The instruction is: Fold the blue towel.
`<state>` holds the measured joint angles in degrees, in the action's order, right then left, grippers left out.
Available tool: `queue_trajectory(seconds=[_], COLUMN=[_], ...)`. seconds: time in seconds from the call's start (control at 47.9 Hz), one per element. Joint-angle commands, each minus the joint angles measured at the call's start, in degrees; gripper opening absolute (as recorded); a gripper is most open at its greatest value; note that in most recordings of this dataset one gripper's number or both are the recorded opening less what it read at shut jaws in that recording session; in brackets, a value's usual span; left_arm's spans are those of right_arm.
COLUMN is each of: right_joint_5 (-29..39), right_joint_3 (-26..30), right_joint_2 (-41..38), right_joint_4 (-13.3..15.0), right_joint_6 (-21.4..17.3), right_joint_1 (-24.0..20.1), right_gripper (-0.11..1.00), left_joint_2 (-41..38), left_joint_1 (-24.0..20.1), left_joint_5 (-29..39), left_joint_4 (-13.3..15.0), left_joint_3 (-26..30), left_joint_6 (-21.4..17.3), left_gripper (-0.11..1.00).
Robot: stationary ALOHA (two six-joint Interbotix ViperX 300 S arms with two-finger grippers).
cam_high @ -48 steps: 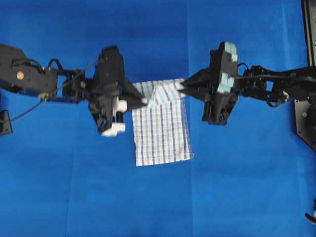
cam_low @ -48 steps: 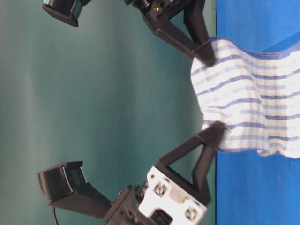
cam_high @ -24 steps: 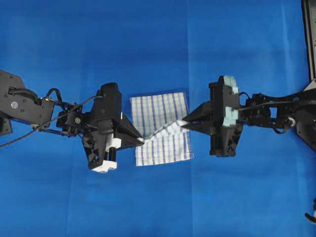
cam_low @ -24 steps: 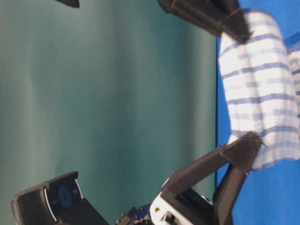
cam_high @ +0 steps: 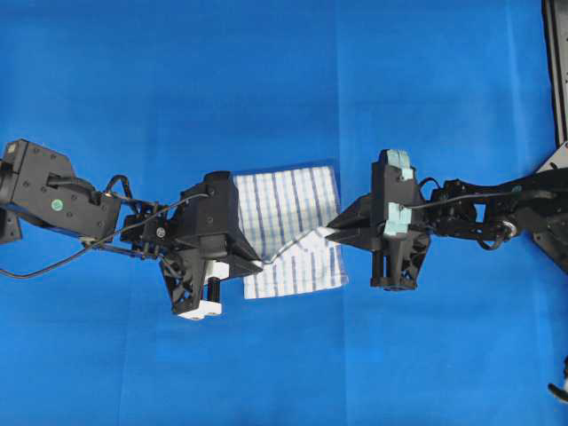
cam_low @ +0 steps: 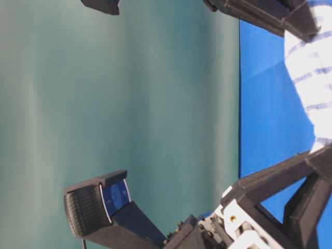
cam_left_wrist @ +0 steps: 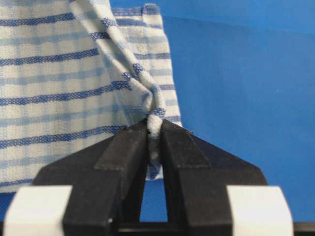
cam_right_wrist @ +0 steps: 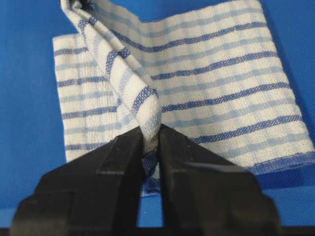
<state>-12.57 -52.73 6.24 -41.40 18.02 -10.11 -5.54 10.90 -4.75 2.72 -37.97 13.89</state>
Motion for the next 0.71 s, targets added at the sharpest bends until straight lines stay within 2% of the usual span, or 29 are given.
queue_trajectory(seconds=[0.0, 0.063, 0.104, 0.25, 0.313, 0.376, 0.438, 0.689], right_joint_5=[0.0, 0.3, 0.4, 0.4, 0.4, 0.4, 0.4, 0.4], right_joint_3=[0.9, 0.9, 1.0, 0.9, 0.8, 0.5, 0.3, -1.8], right_joint_2=[0.6, 0.6, 0.6, 1.1, 1.7, 2.7, 4.2, 10.5], right_joint_4=[-0.1, -0.2, -0.2, -0.2, -0.1, 0.0, 0.1, 2.7], right_joint_6=[0.1, 0.1, 0.1, 0.1, 0.4, 0.7, 1.0, 1.3], right_joint_1=[0.0, 0.0, 0.0, 0.0, 0.0, 0.0, 0.0, 0.7], right_gripper=[0.11, 0.22, 0.33, 0.77, 0.90, 0.92, 0.89, 0.87], left_joint_2=[1.1, 1.2, 1.6, 3.6, 4.7, 5.9, 6.5, 9.1], left_joint_1=[0.4, 0.4, 0.4, 0.8, 1.0, 1.1, 1.1, -0.2], left_joint_5=[-0.2, -0.2, 0.1, 2.5, 3.6, 4.5, 5.2, 8.5], left_joint_4=[0.0, 0.0, 0.0, -0.1, -0.1, -0.1, 0.0, -0.4], left_joint_3=[0.2, 0.1, 0.1, 0.2, 0.1, -0.1, -0.4, -0.7], left_joint_6=[0.0, 0.0, 0.1, -0.1, -0.1, -0.2, -0.4, -1.5], left_gripper=[0.07, 0.08, 0.14, 0.54, 0.71, 0.86, 0.92, 0.90])
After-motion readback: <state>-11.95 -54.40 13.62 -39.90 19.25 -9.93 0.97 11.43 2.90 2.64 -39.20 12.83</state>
